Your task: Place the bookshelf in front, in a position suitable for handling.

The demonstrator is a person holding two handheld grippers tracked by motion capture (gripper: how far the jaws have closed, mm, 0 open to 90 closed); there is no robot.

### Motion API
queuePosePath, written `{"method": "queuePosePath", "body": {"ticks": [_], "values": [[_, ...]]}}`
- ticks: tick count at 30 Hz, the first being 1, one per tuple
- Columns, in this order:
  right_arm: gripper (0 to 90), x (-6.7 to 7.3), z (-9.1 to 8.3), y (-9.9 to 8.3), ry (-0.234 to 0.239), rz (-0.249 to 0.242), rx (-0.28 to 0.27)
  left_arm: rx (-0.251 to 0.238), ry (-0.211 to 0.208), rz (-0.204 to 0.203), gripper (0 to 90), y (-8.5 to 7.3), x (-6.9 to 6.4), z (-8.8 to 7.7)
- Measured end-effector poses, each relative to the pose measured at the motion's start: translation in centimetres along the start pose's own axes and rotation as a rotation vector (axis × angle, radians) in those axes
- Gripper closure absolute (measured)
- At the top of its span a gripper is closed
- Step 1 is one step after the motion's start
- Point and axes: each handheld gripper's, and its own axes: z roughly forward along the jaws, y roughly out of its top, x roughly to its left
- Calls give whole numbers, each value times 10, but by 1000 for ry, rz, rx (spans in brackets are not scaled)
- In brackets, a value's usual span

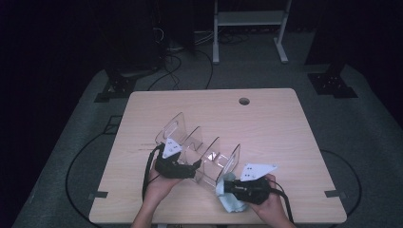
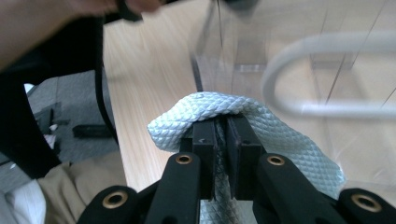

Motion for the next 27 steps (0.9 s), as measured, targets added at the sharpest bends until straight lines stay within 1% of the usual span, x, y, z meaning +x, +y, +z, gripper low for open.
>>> {"method": "queuePosePath", "body": {"ticks": [1,2,3,4,6,8,11,12,13,14,15,16,19,22,24,25,27], "values": [[828,-2,3,-2,4,11,9,0,0,0,76,0,0,0],[828,-2,3,-2,3,10,12,0,-1,1,76,0,0,0],[828,0,1,0,-7,-1,10,-1,-1,-1,76,0,0,0],[828,2,-2,3,-11,-12,-2,-1,-2,-2,76,0,0,0],[828,5,-8,8,-2,-23,-28,-1,-2,-3,75,0,0,0],[829,5,-9,8,-6,-25,-30,2,-7,-1,74,0,1,0],[828,0,2,-2,-13,-12,20,-2,-9,1,73,0,1,0],[828,-2,6,-6,-4,1,35,-5,-9,3,73,0,1,0],[829,-4,8,-7,11,21,36,-4,-12,1,73,0,2,-1],[828,-5,7,-6,13,25,35,-4,-16,-3,72,0,2,-1],[829,-4,4,-4,3,11,25,-4,-19,-2,72,0,2,-1],[828,-2,0,-1,2,6,4,-5,-21,-2,71,0,3,-1],[829,1,-6,3,-3,-7,-19,-8,-24,-8,69,0,3,-1],[828,-2,1,-4,-4,5,16,-9,-32,-6,69,0,4,-1],[828,-5,8,-9,5,23,49,-12,-36,-9,69,0,5,-3],[828,-5,8,-9,10,26,45,-19,-38,-7,69,0,5,-4],[828,-2,2,-3,5,13,14,-30,-44,-8,70,1,6,-6]]}}
